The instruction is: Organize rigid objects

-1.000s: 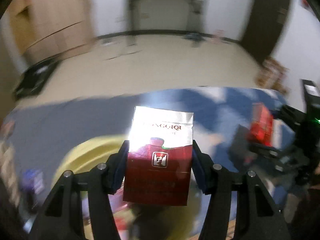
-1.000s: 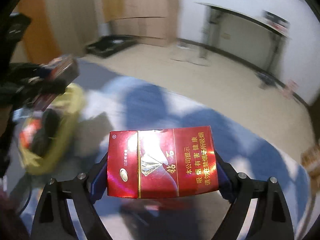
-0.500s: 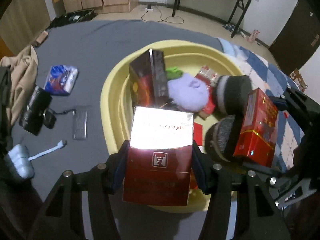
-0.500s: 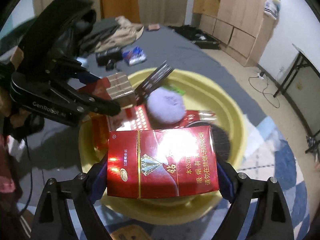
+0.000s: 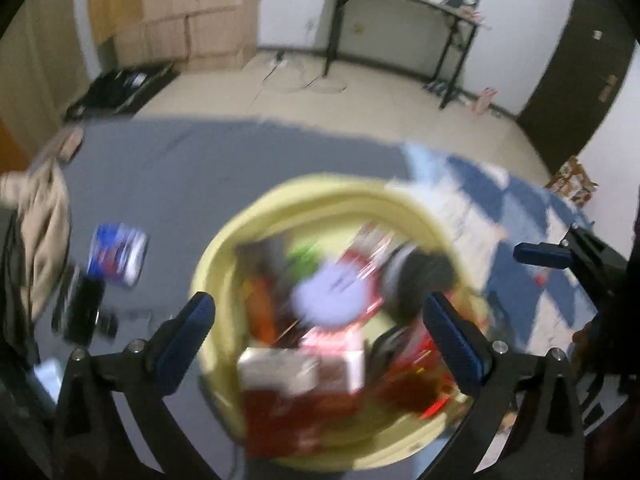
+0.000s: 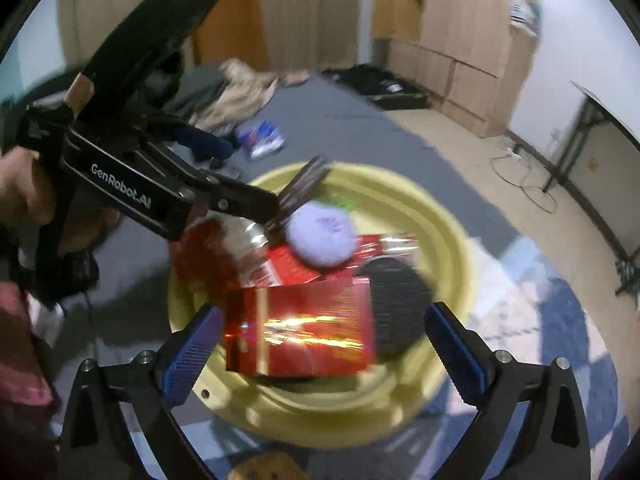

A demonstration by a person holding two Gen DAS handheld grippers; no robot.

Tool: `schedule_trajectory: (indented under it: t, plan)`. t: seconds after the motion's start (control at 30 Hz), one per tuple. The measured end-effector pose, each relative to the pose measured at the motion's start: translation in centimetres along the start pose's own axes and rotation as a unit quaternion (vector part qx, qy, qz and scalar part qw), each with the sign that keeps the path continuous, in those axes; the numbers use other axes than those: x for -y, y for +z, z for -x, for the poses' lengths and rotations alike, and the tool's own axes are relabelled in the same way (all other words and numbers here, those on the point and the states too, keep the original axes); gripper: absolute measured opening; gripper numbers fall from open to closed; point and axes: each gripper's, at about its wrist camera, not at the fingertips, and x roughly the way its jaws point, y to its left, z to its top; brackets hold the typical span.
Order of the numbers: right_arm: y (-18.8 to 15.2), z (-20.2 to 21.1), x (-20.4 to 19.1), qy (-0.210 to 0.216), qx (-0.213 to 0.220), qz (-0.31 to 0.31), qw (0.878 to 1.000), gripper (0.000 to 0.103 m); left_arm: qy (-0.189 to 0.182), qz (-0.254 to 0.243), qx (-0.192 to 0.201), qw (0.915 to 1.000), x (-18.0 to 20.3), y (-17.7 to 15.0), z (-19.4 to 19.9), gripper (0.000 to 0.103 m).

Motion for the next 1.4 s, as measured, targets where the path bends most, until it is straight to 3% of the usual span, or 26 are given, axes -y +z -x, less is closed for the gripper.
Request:
schedule_trajectory:
  t: [0.1,0.17,0.37,0.43,0.53,0.6,0.7,0.87,1.4]
  plan:
    - [-1.1,4.3,5.6,-0.037,0.026,-0.07,0.997,0.103,-0.021,-0.028,0.015,0.9993,5.1,2.9,-0.2,0.103]
    - [-2.8,7.2,10.1,-0.093,0.032,-0.111,0.989,0.103,-0.037,-0.053,0.026,0.9976,10.1,4.6,-1.4,0.103]
    - [-11.5,14.2,20.2,-0.238,0.025,-0.209,0.948,0.103,-0.074,-0.068,0.033,0.9944,20.9,5.7,-7.7,0.103]
    - [-15.9,15.4,22.1,-0.276,0.014,-0.228,0.934,0.103,-0.071,-0.064,0.031,0.995,23.2,5.1,-10.6,0.103]
    - [-20.4,15.7,24.0,-0.301,0.008,-0.264,0.916,0.103,-0.044,-0.066,0.043,0.9959,25.1,3.7,-14.2,0.103]
    - [-23.5,15.6,25.5,-0.316,0.007,-0.306,0.898,0.103,-0.026,-0.054,0.045,0.9972,25.6,3.2,-15.8,0.103]
    - [-25.4,14.6,26.6,-0.341,0.011,-0.324,0.882,0.103,-0.032,-0.022,0.021,0.999,25.7,2.0,-18.7,0.103]
    - [-27.1,12.4,27.8,-0.345,0.008,-0.319,0.883,0.103,0.003,-0.071,0.07,0.995,26.8,0.3,-19.0,0.103]
    - [-28.4,11.9,28.5,-0.352,0.004,-0.319,0.88,0.103,0.004,-0.071,0.067,0.9952,26.4,0.7,-19.1,0.103]
